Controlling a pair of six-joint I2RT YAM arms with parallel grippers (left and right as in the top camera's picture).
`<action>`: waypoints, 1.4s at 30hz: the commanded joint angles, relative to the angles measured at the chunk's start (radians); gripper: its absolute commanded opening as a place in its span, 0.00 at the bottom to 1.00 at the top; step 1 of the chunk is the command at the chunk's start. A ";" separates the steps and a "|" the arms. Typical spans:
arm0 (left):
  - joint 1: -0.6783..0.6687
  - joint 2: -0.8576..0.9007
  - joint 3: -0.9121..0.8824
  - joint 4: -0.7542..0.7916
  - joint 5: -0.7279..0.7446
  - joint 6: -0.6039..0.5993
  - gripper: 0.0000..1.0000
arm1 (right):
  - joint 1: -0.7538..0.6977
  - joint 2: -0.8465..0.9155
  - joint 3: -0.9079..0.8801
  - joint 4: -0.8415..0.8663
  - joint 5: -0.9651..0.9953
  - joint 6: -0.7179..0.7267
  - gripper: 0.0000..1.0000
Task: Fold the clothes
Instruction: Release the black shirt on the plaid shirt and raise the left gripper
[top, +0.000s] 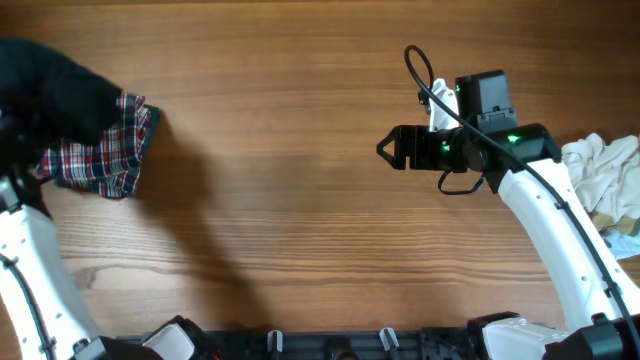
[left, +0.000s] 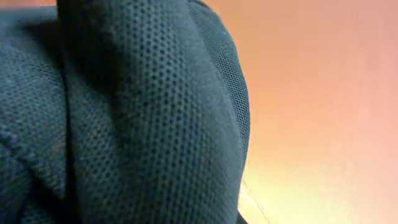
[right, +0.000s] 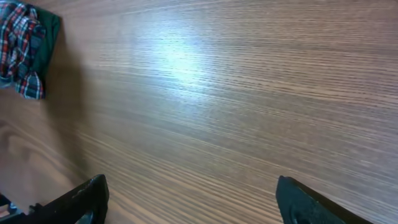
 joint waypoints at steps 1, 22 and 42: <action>0.066 0.064 0.005 0.064 0.008 0.091 0.04 | 0.002 -0.002 0.013 -0.008 0.003 -0.013 0.87; 0.031 0.181 -0.057 -0.177 0.107 -0.096 0.75 | 0.002 -0.002 0.013 -0.049 0.000 -0.017 0.86; -0.113 0.507 -0.045 0.019 -0.216 0.401 0.23 | 0.002 -0.014 0.025 -0.019 -0.054 0.030 0.84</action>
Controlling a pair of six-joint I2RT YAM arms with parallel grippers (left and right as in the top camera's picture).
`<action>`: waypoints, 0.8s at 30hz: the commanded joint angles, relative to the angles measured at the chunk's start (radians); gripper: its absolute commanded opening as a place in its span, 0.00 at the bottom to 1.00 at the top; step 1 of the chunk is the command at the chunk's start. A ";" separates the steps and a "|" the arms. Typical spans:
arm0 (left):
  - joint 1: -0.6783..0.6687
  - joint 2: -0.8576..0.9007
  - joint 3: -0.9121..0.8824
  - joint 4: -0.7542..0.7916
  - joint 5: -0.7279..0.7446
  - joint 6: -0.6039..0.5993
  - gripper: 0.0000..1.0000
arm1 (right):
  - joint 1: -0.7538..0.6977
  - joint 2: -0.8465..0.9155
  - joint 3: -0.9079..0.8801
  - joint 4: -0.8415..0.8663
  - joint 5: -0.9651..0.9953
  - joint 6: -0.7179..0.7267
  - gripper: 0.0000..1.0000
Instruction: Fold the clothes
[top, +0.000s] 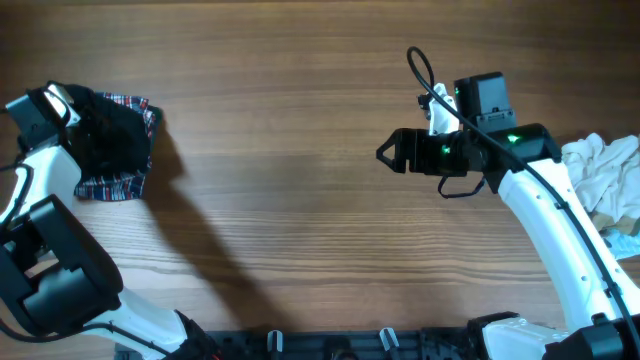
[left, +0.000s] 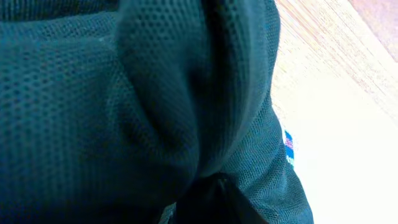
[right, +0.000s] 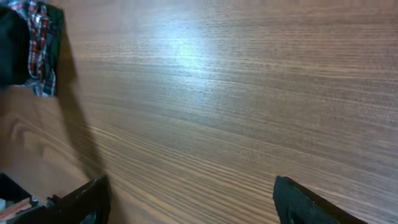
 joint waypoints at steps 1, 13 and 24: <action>0.006 -0.072 -0.003 -0.122 0.048 -0.013 0.27 | 0.002 -0.028 0.032 0.042 -0.023 -0.027 0.83; -0.757 -0.798 0.145 -0.542 -0.071 0.302 1.00 | 0.002 -0.442 0.139 0.232 0.225 -0.192 0.99; -0.894 -0.548 0.145 -0.562 -0.075 0.302 1.00 | 0.002 -0.407 0.139 0.197 0.226 -0.032 0.99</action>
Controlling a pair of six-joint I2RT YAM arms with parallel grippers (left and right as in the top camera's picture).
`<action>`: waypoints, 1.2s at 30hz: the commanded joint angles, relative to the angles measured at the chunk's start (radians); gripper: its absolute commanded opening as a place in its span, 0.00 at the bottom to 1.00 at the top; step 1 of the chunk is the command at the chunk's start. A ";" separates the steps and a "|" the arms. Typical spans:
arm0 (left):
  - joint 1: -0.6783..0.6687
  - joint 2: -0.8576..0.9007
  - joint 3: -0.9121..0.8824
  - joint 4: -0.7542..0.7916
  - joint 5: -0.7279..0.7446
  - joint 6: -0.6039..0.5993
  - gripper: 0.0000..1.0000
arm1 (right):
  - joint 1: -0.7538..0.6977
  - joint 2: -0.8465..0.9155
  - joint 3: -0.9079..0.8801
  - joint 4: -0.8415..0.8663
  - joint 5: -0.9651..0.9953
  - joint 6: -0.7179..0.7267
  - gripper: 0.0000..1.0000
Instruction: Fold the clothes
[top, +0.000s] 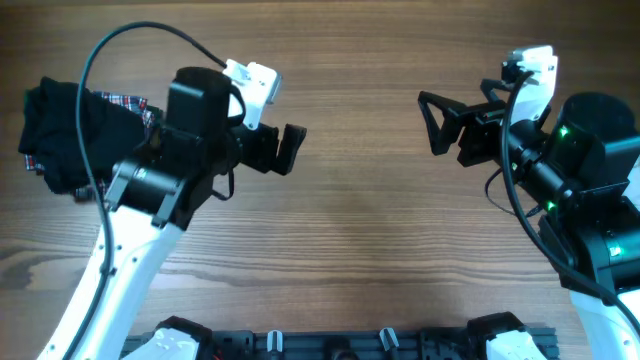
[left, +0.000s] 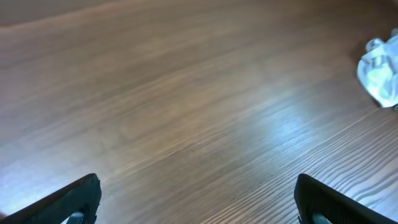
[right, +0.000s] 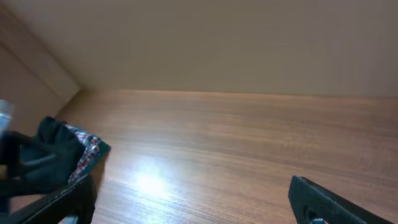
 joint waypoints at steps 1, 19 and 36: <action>-0.004 0.045 -0.005 0.002 -0.013 0.020 1.00 | 0.002 0.008 0.006 -0.006 0.050 0.069 1.00; -0.004 0.058 -0.005 0.002 -0.013 0.020 1.00 | -0.096 -0.621 -0.529 -0.063 0.477 -0.023 1.00; -0.004 0.058 -0.005 0.002 -0.013 0.020 1.00 | -0.096 -1.009 -1.152 0.255 0.417 0.040 1.00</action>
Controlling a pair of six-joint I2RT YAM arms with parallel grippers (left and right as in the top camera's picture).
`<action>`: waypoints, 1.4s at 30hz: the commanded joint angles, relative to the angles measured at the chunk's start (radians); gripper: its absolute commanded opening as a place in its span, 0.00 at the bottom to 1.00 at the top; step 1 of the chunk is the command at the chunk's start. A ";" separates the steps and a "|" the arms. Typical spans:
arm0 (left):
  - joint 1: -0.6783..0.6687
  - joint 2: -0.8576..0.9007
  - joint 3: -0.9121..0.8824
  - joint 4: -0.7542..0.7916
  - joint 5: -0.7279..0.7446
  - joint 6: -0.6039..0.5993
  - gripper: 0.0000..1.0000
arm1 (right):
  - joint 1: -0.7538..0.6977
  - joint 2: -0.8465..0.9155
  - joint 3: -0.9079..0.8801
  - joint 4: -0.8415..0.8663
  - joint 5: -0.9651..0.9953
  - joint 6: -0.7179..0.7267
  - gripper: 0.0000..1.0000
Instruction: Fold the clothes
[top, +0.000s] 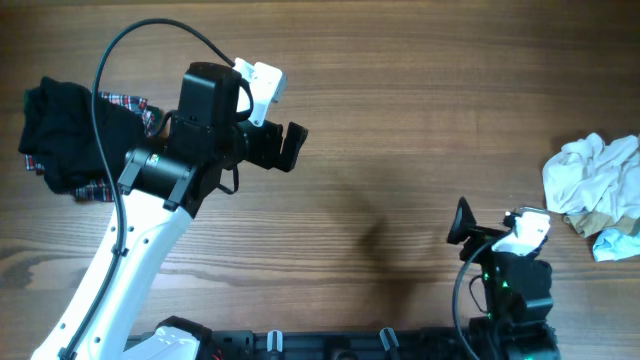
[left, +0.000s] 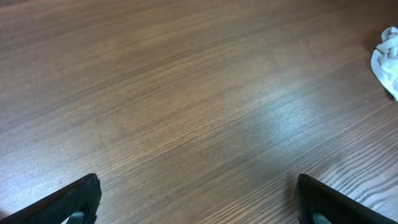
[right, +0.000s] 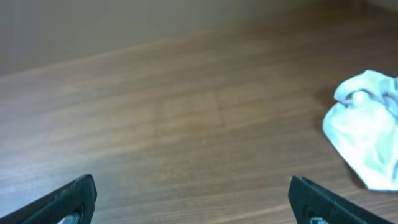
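A black garment (top: 58, 135) lies bunched on a red plaid garment (top: 135, 108) at the far left of the table. A crumpled heap of white and cream clothes (top: 592, 180) sits at the right edge; the white clothes (right: 368, 127) also show in the right wrist view and as white clothes (left: 388, 62) in the left wrist view. My left gripper (top: 291, 147) hangs open over bare wood left of centre, its fingers (left: 74, 200) wide apart and holding nothing. My right gripper (top: 463, 226) is open near the front edge, left of the heap, with fingers (right: 69, 198) wide and empty.
The wooden table (top: 400, 120) fills the view. A pale blue scrap (top: 612, 243) lies by the heap at the right edge. The left arm's black cable (top: 140, 45) arches above the dark pile. A black rail (top: 330, 342) runs along the front edge.
My right arm was raised over the right-middle of the table; now it is drawn back low at the front edge, and the white heap shows uncovered. The left gripper has hardly moved.
First my left gripper was at the far left, black mesh cloth filling its view above the plaid garment. Then the black garment lay on the plaid with the gripper at it. Later the left gripper stood open near centre, the pile left behind. Now the right arm is withdrawn.
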 joint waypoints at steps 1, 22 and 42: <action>-0.004 0.004 -0.004 0.002 -0.005 0.020 1.00 | -0.005 -0.019 -0.010 0.045 -0.024 0.005 1.00; 0.112 -0.356 -0.249 0.090 0.042 0.027 1.00 | -0.004 -0.018 -0.010 0.043 -0.024 0.005 1.00; 0.329 -1.316 -1.289 1.003 0.096 0.023 1.00 | -0.004 -0.018 -0.010 0.043 -0.024 0.004 1.00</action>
